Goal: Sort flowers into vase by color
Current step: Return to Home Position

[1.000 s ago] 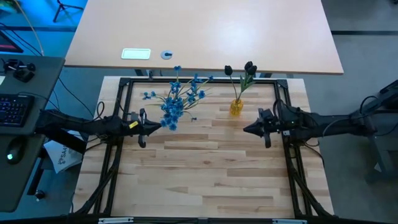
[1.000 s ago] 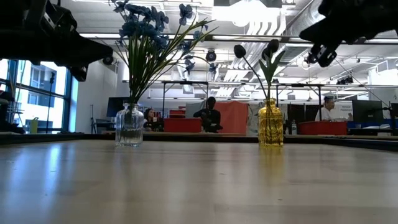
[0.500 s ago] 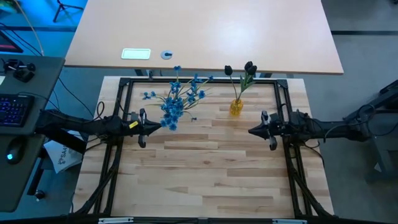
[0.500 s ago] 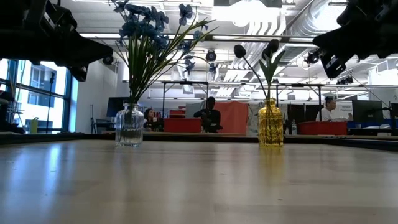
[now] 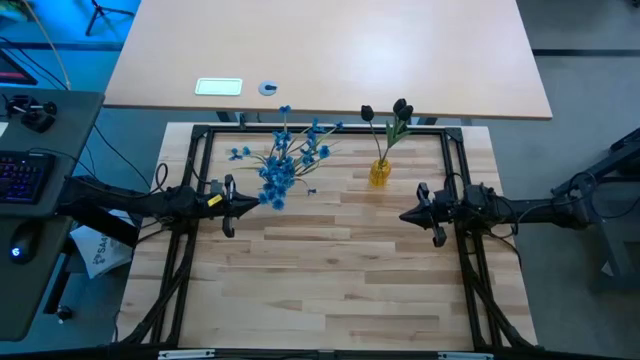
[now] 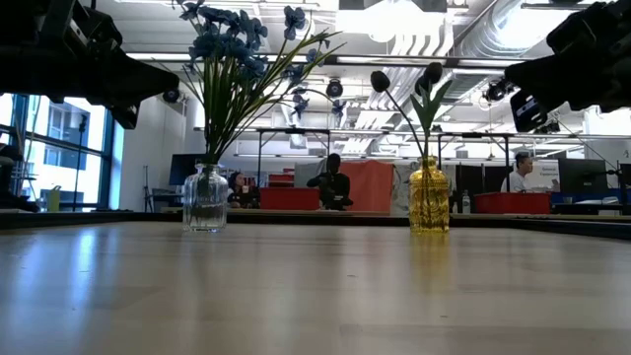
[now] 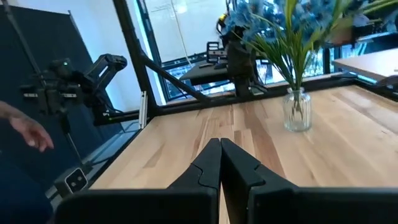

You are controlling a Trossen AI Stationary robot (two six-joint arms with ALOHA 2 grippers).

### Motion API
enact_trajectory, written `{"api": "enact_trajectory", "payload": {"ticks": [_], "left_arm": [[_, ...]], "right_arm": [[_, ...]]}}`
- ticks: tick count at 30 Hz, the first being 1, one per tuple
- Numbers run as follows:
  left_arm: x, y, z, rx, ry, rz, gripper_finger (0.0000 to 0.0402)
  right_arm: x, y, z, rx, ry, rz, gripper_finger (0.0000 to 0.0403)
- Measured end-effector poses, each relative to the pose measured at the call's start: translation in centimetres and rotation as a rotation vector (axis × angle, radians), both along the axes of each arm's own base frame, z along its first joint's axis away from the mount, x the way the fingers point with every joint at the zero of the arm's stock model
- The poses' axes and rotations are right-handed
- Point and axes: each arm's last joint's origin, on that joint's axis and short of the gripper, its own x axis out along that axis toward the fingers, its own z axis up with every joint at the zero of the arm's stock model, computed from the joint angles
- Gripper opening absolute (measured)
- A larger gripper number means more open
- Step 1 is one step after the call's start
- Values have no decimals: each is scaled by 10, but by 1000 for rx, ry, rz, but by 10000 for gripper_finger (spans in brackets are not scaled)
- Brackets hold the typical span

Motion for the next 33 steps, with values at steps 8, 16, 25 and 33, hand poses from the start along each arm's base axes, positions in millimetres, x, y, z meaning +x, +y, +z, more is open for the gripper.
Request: {"api": "enact_trajectory", "payload": {"ticks": [8,16,25,33], "left_arm": [[0,0,0,0,0,0,0],[0,0,0,0,0,0,0],[-5,0,2,-2,-22,0,0],[-24,3,14,-17,-164,3,0]], "right_arm": [[0,0,-6,52,69,-3,0],[0,0,-10,59,116,-5,0],[-8,-1,-5,58,48,-13,0],[-12,-2,4,56,-58,-29,0]]}}
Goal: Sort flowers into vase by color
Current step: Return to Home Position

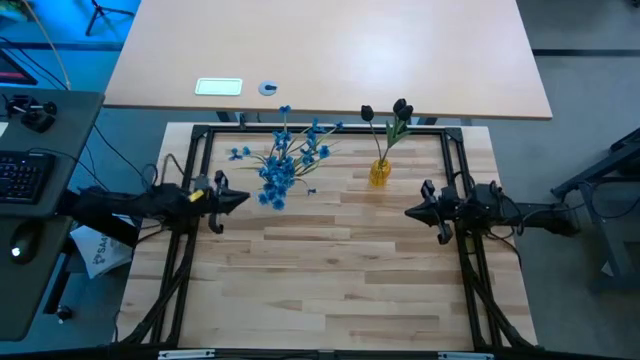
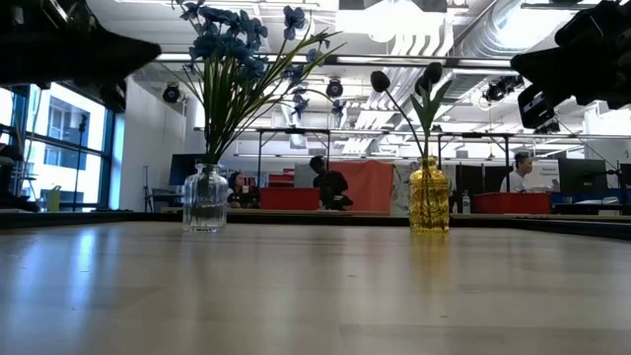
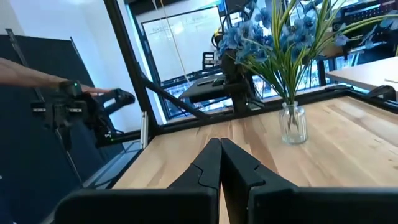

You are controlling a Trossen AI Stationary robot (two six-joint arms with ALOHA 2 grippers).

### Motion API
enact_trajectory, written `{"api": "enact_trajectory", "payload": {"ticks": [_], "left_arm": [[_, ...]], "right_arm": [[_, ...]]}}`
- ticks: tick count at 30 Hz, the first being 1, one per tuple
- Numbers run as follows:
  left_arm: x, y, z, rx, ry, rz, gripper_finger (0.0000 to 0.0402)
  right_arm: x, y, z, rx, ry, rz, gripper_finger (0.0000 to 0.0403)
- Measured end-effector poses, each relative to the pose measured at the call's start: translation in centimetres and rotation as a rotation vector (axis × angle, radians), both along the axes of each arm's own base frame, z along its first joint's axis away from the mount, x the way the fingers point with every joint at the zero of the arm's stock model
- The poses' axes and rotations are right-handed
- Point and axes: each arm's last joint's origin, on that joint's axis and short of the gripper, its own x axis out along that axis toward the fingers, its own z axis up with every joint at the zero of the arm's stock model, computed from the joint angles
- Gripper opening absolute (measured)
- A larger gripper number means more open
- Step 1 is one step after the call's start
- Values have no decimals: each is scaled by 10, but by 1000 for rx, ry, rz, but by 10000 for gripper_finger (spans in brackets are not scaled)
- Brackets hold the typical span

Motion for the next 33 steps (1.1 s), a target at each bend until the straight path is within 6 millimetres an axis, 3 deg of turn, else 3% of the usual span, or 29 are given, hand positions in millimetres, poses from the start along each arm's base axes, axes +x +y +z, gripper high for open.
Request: {"api": "enact_trajectory", "payload": {"ticks": [7,30,33], "left_arm": [[-7,1,12,-17,-139,8,0],[-6,1,8,-13,-105,8,0],[-5,0,5,75,-53,14,0]], "right_arm": [[0,0,-2,1,23,1,0],[1,0,-5,2,54,0,0],[1,0,-5,2,54,0,0]]}}
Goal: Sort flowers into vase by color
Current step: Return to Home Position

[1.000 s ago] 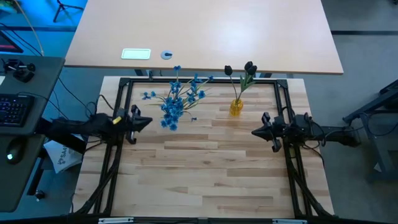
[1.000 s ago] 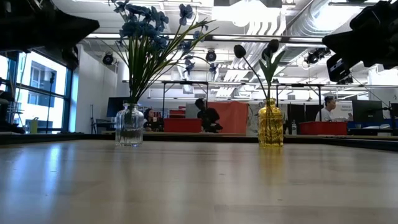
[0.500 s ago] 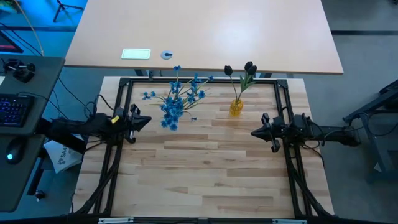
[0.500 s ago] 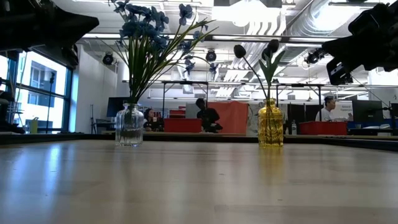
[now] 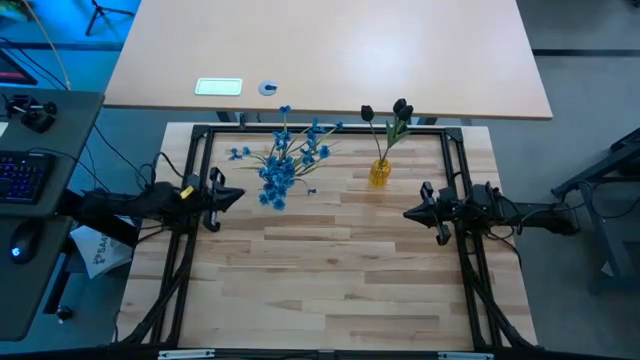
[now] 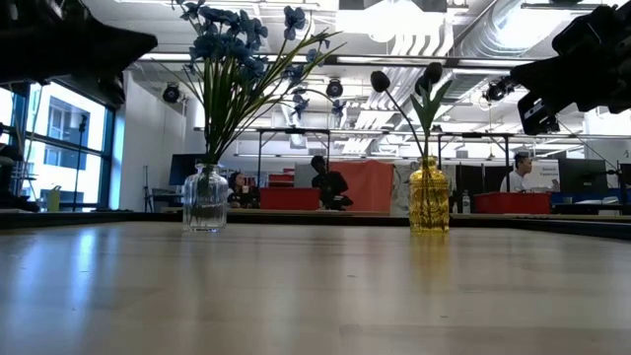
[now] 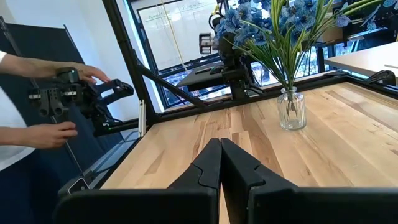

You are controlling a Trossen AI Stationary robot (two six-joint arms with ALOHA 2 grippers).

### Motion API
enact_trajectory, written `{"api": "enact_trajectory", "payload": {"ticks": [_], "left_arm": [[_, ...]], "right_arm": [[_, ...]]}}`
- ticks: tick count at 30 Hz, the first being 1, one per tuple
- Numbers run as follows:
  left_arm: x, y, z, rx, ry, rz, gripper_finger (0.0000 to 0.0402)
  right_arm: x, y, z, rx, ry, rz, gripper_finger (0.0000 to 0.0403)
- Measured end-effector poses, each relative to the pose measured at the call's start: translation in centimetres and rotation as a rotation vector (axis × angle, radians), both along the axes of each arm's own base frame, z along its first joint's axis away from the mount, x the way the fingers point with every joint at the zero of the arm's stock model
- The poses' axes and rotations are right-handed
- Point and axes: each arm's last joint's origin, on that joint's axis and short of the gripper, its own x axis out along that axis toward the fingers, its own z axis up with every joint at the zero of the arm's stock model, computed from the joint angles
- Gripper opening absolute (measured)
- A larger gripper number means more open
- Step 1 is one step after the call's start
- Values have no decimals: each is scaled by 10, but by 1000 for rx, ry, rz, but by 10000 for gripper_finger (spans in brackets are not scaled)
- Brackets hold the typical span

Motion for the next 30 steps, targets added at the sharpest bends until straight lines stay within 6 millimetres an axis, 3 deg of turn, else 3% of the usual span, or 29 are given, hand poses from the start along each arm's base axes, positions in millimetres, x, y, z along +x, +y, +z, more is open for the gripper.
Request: {"api": "enact_trajectory", "payload": {"ticks": [8,17,30], "left_arm": [[3,-5,-13,214,156,-116,0],[3,-5,-20,85,215,-160,0],[4,-5,-21,84,223,-158,0]], "right_arm": [[0,0,0,0,0,0,0],[0,0,0,0,0,0,0],[0,0,0,0,1,0,0]]}}
